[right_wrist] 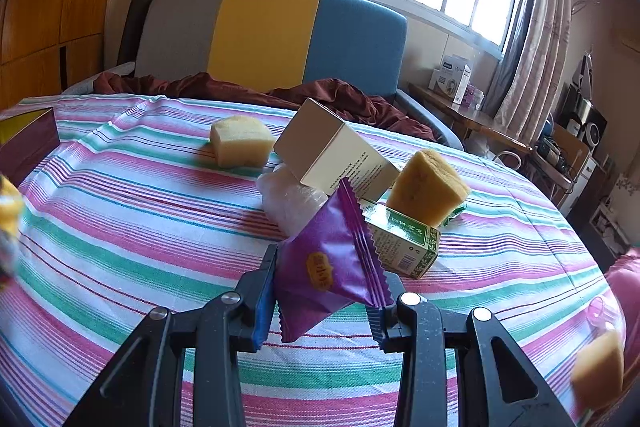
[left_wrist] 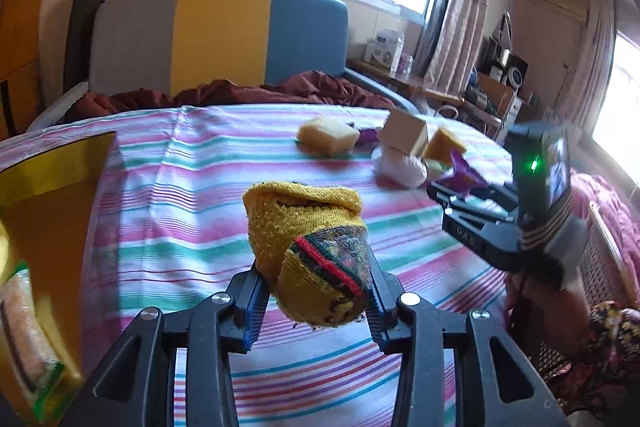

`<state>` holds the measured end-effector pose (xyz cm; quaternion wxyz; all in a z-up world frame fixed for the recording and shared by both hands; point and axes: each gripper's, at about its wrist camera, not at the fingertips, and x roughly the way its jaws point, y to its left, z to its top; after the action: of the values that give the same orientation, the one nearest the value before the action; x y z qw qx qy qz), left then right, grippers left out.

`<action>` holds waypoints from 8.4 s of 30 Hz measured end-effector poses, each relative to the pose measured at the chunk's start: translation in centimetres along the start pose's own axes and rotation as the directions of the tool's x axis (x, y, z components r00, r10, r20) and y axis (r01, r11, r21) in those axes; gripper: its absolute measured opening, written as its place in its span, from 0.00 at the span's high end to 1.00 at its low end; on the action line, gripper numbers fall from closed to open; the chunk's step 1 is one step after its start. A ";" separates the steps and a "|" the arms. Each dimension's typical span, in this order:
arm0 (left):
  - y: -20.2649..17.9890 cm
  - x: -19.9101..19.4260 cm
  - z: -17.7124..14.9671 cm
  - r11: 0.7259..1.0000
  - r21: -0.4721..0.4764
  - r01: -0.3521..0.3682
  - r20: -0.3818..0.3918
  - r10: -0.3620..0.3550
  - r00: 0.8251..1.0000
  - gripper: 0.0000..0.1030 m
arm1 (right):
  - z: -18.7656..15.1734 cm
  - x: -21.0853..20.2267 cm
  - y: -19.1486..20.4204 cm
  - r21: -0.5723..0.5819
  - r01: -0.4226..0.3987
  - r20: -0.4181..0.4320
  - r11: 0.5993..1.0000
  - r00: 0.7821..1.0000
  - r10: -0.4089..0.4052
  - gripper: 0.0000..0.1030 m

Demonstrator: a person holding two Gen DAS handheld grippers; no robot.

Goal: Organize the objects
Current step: 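Carry the yellow sock and purple bag to the gold tray and release both, then move both tools back toward the remaining items, then grasp the green oil box with the right tool while the left tool grasps the plastic bag, then carry the plastic bag and green oil box into the gold tray and release both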

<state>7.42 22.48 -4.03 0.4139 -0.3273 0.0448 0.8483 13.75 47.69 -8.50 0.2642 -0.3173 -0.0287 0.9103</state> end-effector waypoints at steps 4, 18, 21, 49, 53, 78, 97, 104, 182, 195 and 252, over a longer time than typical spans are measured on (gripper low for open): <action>2.0 -1.9 0.3 0.999 -0.049 -0.002 0.020 0.003 1.000 0.60 | 0.1 0.1 0.3 -0.014 0.008 -0.005 1.000 1.000 -0.008 0.62; 15.2 -8.0 1.9 0.949 -0.265 -0.168 0.043 0.186 0.982 0.60 | 0.1 -1.0 3.3 -0.159 0.000 -0.005 0.987 1.000 -0.001 0.62; 18.4 -8.7 1.8 0.932 -0.304 -0.198 0.019 0.214 0.977 0.60 | 0.1 -1.8 4.2 -0.191 -0.017 0.002 0.981 1.000 0.018 0.62; 29.7 -7.3 -0.1 0.801 -0.424 -0.422 -0.268 0.334 0.904 0.36 | 4.3 -16.9 20.1 -0.152 -0.590 0.129 0.793 0.783 0.608 0.62; 29.4 -10.7 1.8 0.789 -0.450 -0.419 -0.181 0.379 0.907 0.36 | 4.3 -16.6 21.3 -0.140 -0.630 0.087 0.764 0.761 0.643 0.62; 28.3 -19.5 6.0 0.750 -0.513 -0.417 0.018 0.495 0.869 0.32 | 5.2 -12.2 35.5 -0.061 -0.840 -0.283 0.539 0.532 0.798 0.61; 26.1 -16.8 5.6 0.797 -0.486 -0.359 0.000 0.411 0.912 0.31 | 6.0 -13.3 31.1 -0.022 -0.798 -0.172 0.603 0.597 0.784 0.38; 22.6 -13.9 5.4 0.859 -0.401 -0.317 -0.026 0.335 0.942 0.31 | 6.4 -12.0 26.5 0.018 -0.726 -0.135 0.688 0.680 0.721 0.37; -2.7 2.8 1.2 0.996 -0.054 0.072 -0.329 -0.086 0.941 0.29 | 2.2 8.1 -8.3 0.106 -0.262 -0.394 0.959 0.875 0.283 0.69; -6.0 11.0 6.5 0.997 -0.061 0.053 -0.321 -0.070 0.944 0.29 | 2.3 6.8 -7.9 0.188 -0.254 -0.355 0.949 0.883 0.307 0.52; -0.6 8.4 3.2 0.989 -0.150 0.014 -0.149 -0.037 0.988 0.71 | 1.4 4.7 -2.5 0.081 -0.404 -0.352 0.911 0.843 0.406 0.70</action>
<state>2.49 29.62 -6.35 0.3947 -0.4210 0.0088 0.8167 10.95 52.38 -9.47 0.0675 -0.4774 0.0897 0.8715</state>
